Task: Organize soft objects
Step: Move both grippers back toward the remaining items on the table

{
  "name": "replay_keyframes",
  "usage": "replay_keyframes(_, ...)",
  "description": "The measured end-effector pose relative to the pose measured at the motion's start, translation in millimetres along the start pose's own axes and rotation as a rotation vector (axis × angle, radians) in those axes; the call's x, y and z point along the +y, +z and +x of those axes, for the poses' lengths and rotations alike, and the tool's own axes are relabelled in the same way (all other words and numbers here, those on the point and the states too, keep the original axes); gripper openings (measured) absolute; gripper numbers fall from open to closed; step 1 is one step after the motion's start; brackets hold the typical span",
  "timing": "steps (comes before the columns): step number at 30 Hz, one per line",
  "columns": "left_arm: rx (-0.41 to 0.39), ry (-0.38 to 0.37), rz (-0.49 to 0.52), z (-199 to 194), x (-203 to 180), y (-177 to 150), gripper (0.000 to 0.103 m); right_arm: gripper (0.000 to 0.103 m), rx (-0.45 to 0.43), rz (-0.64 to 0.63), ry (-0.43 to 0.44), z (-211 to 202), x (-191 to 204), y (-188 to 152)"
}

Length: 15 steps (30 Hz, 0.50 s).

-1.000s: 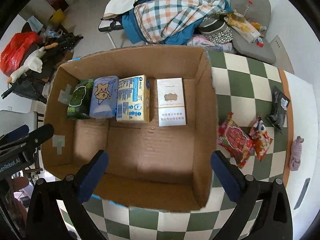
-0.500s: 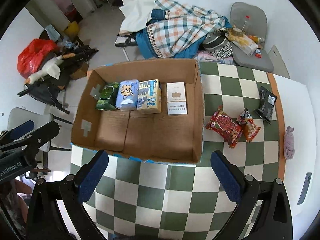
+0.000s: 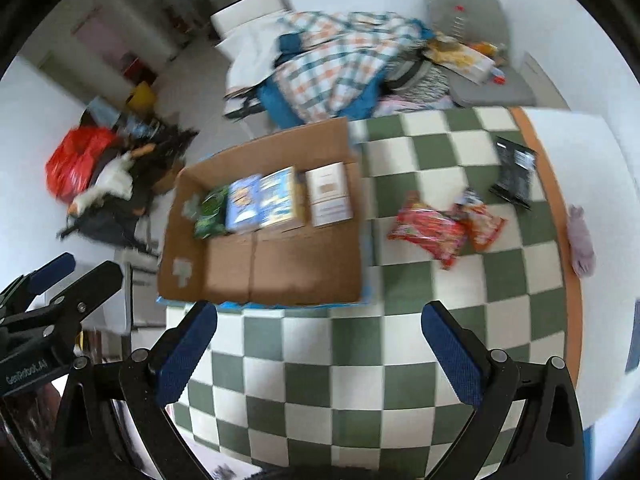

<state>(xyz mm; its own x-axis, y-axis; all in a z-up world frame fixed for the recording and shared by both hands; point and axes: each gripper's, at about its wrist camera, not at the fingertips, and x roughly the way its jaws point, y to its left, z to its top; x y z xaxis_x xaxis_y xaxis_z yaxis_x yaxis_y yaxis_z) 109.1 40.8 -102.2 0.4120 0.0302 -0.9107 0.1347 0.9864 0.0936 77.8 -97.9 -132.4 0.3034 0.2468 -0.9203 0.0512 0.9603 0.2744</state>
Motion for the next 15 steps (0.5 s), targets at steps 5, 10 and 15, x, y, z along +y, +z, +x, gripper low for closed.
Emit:
replay_keyframes(5, 0.032, -0.042, 0.202, 35.2, -81.5, 38.3, 0.102, 0.103, -0.006, 0.137, -0.088, -6.8, -88.4, 8.9)
replay_keyframes(10, 0.138, -0.034, 0.491, 104.1, -171.4, 67.7, 0.102, 0.103, 0.021, 0.199, -0.201, -6.6, -176.3, 19.8)
replay_keyframes(15, 0.279, 0.023, 0.851, 183.1, -244.7, 69.2, 0.102, 0.103, 0.105, 0.215, -0.27, 8.0, -256.3, 33.3)
